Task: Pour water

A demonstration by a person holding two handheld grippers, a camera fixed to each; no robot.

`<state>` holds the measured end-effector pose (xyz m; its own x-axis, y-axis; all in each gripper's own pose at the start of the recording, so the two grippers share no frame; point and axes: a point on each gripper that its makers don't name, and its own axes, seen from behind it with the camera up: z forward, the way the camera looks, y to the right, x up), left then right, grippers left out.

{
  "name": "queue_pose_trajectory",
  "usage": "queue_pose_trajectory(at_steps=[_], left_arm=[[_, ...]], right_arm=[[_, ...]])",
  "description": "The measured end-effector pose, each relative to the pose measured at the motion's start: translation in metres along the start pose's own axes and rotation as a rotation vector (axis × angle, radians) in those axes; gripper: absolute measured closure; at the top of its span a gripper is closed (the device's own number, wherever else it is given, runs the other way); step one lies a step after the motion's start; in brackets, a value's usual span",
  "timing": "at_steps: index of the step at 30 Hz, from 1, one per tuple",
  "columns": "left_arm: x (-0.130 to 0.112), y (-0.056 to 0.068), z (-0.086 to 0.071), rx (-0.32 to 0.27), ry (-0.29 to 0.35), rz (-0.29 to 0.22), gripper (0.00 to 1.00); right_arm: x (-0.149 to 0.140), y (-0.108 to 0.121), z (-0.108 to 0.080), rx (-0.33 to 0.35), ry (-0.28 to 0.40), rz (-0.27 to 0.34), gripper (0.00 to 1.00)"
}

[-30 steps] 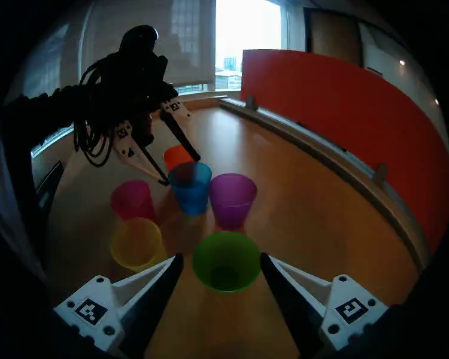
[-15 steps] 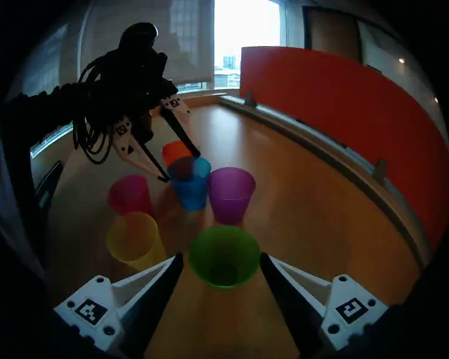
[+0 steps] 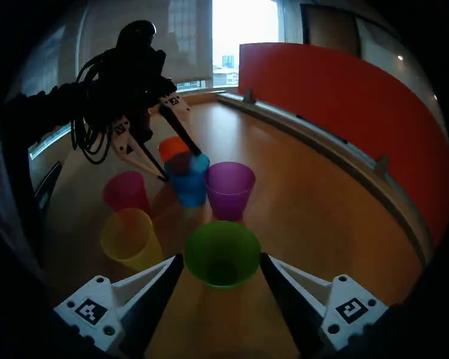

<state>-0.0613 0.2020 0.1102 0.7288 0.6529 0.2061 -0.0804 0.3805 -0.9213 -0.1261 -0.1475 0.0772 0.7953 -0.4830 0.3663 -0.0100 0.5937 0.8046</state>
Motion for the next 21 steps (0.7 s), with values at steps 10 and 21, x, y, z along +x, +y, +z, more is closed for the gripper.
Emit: queue_pose_trajectory(at_steps=[10,21], left_arm=[[0.001,-0.001,0.006,-0.006,0.008,0.001,0.10],[0.001,-0.002,0.008,-0.002,-0.001,0.009,0.10]], right_arm=[[-0.004,0.002,0.008,0.005,-0.004,0.011,0.00],[-0.005,0.002,0.019,0.012,-0.009,0.016,0.00]])
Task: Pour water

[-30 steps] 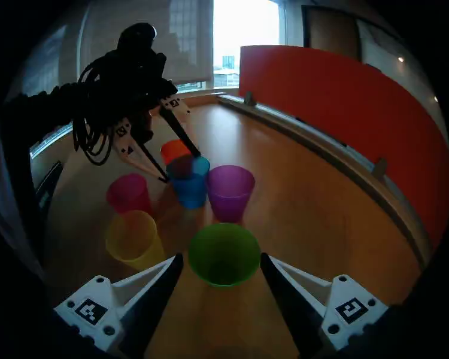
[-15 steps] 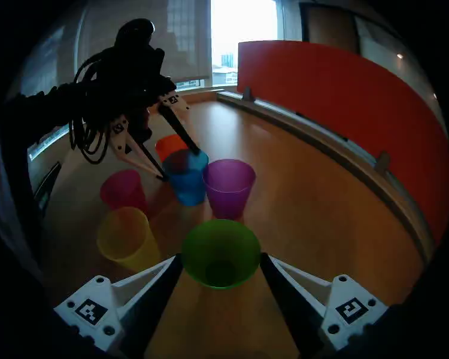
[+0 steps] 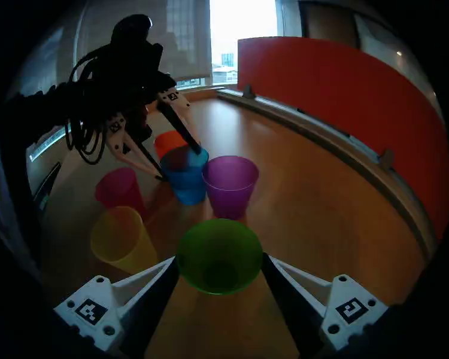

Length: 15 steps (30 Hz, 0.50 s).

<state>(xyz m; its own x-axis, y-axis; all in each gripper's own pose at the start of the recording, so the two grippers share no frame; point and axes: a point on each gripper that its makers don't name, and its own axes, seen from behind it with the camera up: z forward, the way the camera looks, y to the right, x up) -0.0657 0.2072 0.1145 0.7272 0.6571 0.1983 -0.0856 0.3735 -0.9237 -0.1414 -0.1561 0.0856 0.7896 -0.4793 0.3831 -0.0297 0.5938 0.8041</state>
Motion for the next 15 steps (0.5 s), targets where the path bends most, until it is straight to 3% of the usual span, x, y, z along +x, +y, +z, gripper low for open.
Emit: queue_pose_trajectory(at_steps=[15], left_arm=[[0.0024,-0.0025,0.0060,0.002,-0.001,-0.016,0.10]], right_arm=[[-0.0031,0.0013,0.0045,0.003,-0.009,0.002,0.00]])
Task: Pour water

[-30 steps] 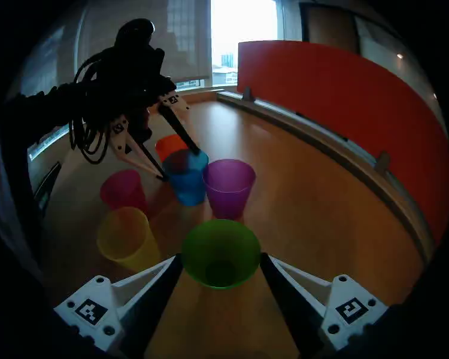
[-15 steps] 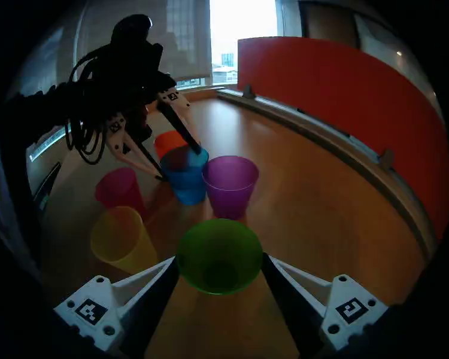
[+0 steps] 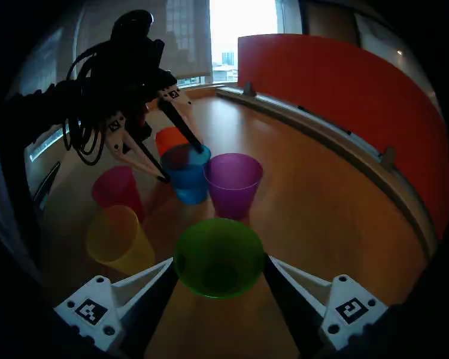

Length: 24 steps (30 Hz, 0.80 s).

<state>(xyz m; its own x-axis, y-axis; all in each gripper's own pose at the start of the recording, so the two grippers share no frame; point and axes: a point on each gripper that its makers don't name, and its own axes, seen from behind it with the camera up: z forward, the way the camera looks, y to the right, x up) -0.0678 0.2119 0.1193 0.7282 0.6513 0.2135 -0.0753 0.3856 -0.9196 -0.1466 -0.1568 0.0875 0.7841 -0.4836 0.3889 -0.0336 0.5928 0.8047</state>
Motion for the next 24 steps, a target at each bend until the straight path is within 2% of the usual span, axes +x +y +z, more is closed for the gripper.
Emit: queue_pose_trajectory(at_steps=[11,21,24], left_arm=[[-0.0016,-0.0010,0.0038,0.004,0.001,-0.002,0.10],[-0.0016,-0.0008,0.0054,0.004,0.018,-0.031,0.10],[-0.0023,-0.0005,0.0054,0.005,0.021,-0.043,0.11]], right_arm=[[-0.0005,0.0020,0.0009,-0.003,0.002,0.001,0.00],[0.0009,0.0020,0.0033,-0.003,0.006,0.001,0.00],[0.0007,-0.0010,0.0042,0.004,0.009,0.001,0.05]])
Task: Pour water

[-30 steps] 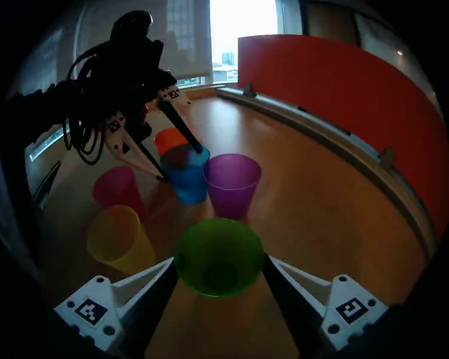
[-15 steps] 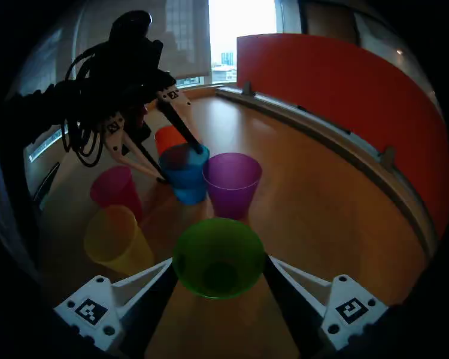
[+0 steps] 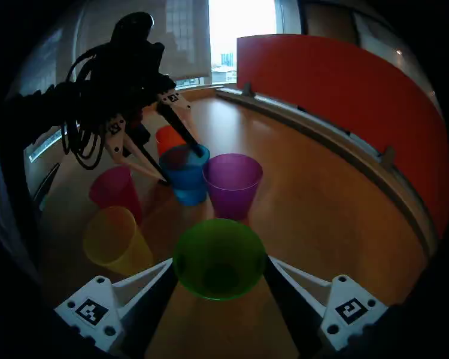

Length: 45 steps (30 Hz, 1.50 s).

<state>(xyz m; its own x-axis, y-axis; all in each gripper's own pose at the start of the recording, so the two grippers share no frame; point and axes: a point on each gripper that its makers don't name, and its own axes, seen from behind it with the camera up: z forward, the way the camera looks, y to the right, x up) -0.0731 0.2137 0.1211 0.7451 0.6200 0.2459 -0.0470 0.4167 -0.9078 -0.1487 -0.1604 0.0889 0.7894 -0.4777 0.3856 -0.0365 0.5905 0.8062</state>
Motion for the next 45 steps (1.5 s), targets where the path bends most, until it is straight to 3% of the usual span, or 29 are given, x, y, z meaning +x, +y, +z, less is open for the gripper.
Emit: queue_pose_trajectory(at_steps=[21,45], left_arm=[[0.000,0.002,-0.005,-0.002,0.013,-0.022,0.13],[0.014,0.006,-0.029,0.020,0.058,-0.026,0.13]], right_arm=[[0.005,0.007,-0.002,-0.025,0.027,-0.025,0.10],[0.037,-0.001,-0.028,-0.050,0.070,-0.046,0.10]])
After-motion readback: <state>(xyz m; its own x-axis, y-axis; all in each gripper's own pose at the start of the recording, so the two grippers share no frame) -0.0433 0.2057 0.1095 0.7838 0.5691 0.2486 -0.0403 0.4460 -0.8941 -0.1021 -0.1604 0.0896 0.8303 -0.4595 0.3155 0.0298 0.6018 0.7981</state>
